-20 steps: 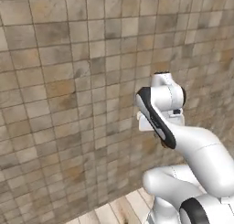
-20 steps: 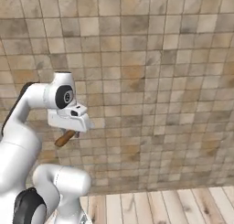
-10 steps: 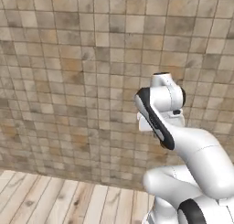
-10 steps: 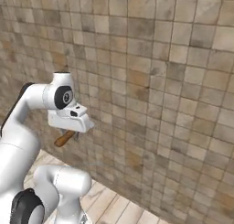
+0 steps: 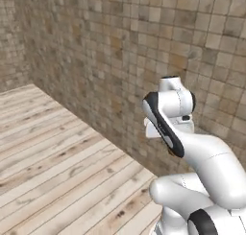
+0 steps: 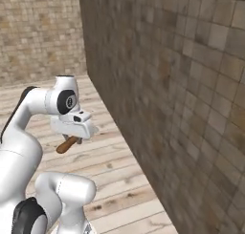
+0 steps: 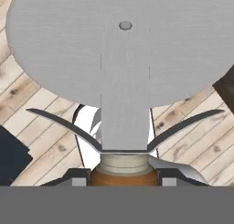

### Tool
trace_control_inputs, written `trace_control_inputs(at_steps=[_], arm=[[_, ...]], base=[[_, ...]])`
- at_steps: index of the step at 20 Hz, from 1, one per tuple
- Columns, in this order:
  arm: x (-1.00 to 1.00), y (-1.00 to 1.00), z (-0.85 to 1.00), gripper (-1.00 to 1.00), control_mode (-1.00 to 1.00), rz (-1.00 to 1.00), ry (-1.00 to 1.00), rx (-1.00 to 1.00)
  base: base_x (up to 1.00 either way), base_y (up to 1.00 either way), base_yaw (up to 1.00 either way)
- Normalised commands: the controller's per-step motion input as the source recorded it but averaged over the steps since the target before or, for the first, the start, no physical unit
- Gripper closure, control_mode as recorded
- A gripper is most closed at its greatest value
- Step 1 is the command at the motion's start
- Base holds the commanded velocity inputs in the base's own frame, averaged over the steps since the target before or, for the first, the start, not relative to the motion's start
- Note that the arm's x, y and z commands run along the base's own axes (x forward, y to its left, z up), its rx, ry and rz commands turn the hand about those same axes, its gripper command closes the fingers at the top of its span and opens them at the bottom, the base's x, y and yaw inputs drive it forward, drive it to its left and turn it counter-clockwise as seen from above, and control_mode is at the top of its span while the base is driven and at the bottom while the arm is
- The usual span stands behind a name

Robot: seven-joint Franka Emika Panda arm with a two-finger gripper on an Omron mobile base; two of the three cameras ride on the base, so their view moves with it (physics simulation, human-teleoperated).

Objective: Take the pizza cutter from the drawer on the right and place it on the dining counter for cutting.

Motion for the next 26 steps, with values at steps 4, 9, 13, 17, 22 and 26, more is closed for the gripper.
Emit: trace_control_inputs(at_steps=[4,9,13,17,22,26], arm=[[0.0,0.0,0.0,1.0,1.0,0.0,0.0,0.0],[0.0,0.0,0.0,1.0,1.0,0.0,0.0,0.0],[0.0,0.0,0.0,1.0,1.0,0.0,0.0,0.0],[0.0,0.0,0.0,1.0,1.0,0.0,0.0,0.0],[0.0,0.0,0.0,1.0,1.0,0.0,0.0,0.0],[0.0,0.0,0.0,1.0,1.0,0.0,0.0,0.0]], base=[[0.14,0.06,0.89],[0.71,-0.07,0.66],[0.83,-0.28,0.5],[0.6,-0.5,0.59],[0.33,-0.57,0.69],[0.47,-0.33,0.75]])
